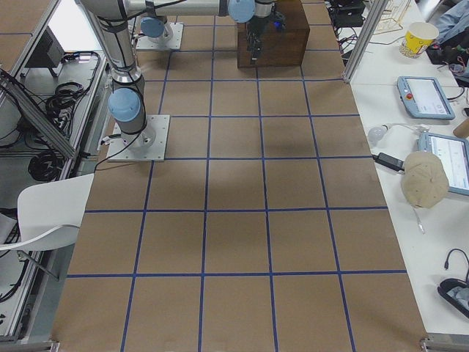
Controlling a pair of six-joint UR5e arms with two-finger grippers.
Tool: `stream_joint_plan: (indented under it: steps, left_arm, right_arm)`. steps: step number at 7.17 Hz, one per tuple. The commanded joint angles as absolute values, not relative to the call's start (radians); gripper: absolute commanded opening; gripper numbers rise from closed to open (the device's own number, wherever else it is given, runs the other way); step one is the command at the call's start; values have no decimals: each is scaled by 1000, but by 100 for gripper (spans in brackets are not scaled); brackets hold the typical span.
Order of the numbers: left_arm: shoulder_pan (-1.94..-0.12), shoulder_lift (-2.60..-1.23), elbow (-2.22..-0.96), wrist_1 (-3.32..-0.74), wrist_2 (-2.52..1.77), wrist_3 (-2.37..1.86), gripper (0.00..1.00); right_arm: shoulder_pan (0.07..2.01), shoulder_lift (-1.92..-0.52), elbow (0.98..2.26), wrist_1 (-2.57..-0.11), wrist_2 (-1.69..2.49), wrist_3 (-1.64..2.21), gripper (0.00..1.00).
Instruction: Open drawer and put corn inside
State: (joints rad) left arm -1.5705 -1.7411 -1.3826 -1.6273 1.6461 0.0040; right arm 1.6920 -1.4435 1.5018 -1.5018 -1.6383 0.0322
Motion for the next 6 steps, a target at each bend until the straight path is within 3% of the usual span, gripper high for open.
stream_joint_plan:
  steps: [1,6]
  left_arm:
    - [-1583,-1665,-1480,-1618,1637,1,100]
    - [-1575,-1566,-1571,-1608,1576,-8,100]
  right_arm:
    - [1692,-1443,1502,-1502,-1638,32,100]
    - [1692,-1443,1502,-1502,-1638,32,100]
